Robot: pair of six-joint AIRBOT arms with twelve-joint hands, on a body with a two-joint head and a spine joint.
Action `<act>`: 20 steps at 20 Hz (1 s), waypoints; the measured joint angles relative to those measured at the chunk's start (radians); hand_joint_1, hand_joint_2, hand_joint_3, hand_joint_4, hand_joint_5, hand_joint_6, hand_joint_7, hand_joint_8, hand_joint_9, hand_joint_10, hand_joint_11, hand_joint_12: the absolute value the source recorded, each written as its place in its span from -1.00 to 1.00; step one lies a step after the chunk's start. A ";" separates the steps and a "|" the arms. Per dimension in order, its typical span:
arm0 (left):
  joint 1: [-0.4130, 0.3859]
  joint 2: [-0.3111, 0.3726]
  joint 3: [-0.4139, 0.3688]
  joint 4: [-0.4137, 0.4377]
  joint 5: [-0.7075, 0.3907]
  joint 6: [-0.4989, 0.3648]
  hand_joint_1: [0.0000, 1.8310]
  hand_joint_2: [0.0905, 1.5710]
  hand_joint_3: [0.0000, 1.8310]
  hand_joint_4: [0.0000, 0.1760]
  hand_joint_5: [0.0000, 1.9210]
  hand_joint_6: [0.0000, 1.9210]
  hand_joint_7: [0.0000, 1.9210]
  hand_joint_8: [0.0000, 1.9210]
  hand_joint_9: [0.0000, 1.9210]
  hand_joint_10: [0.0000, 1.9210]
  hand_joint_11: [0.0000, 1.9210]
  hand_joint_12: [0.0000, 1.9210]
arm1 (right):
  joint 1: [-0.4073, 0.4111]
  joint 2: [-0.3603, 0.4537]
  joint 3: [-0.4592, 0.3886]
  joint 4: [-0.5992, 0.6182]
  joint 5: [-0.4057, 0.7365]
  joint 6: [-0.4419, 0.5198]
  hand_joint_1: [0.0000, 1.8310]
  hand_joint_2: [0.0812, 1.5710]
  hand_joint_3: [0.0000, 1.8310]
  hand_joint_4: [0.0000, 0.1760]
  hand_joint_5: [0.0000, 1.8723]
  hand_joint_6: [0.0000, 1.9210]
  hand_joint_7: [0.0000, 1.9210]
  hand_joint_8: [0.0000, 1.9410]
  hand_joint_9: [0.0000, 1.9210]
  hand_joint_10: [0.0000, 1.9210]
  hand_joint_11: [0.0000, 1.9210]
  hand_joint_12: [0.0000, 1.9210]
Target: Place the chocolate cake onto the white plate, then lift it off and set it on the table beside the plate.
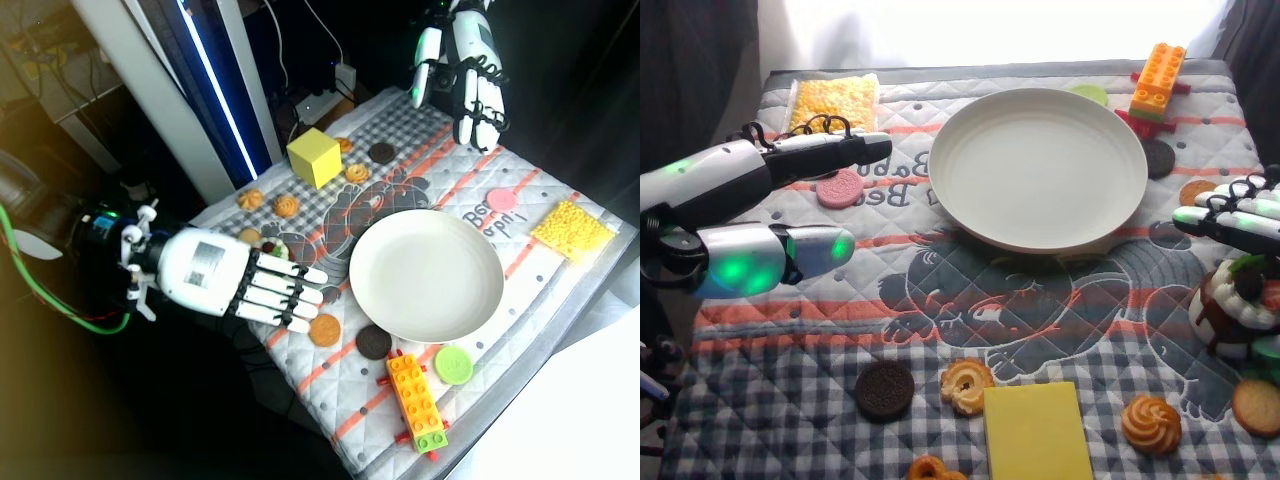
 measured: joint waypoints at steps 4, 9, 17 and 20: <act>0.004 0.000 0.000 -0.001 -0.004 0.000 -0.36 0.75 -1.00 -0.52 -0.82 -1.00 -0.94 -1.00 -0.96 -1.00 -1.00 -0.83 | 0.000 0.049 -0.040 -0.003 0.011 -0.006 -0.19 0.24 -1.00 0.16 -1.00 -1.00 -1.00 -1.00 -1.00 -1.00 -0.96 -0.98; 0.014 0.000 0.000 -0.009 -0.010 0.000 -0.28 0.70 -1.00 -0.24 -0.83 -0.99 -0.98 -1.00 -1.00 -1.00 -0.99 -1.00 | -0.035 0.146 -0.118 -0.017 0.206 -0.006 -0.31 0.22 -1.00 -0.35 -1.00 -1.00 -1.00 -1.00 -1.00 -1.00 -0.94 -0.96; 0.030 0.002 -0.006 -0.029 -0.034 0.000 -0.22 0.70 -1.00 -0.67 -0.81 -1.00 -0.87 -1.00 -0.91 -0.98 -1.00 -0.75 | -0.070 0.222 -0.173 -0.014 0.482 -0.026 -0.35 0.33 -0.99 0.01 -1.00 -1.00 -1.00 -1.00 -0.94 -0.99 -1.00 -0.50; 0.040 0.010 -0.018 -0.020 -0.075 -0.003 -0.17 0.68 -1.00 -0.54 -0.88 -1.00 -0.88 -1.00 -0.91 -0.99 -1.00 -0.51 | -0.082 0.226 -0.180 0.009 0.526 -0.048 -0.34 0.39 -0.99 -0.39 -1.00 -1.00 -1.00 -1.00 -0.95 -1.00 -1.00 -0.54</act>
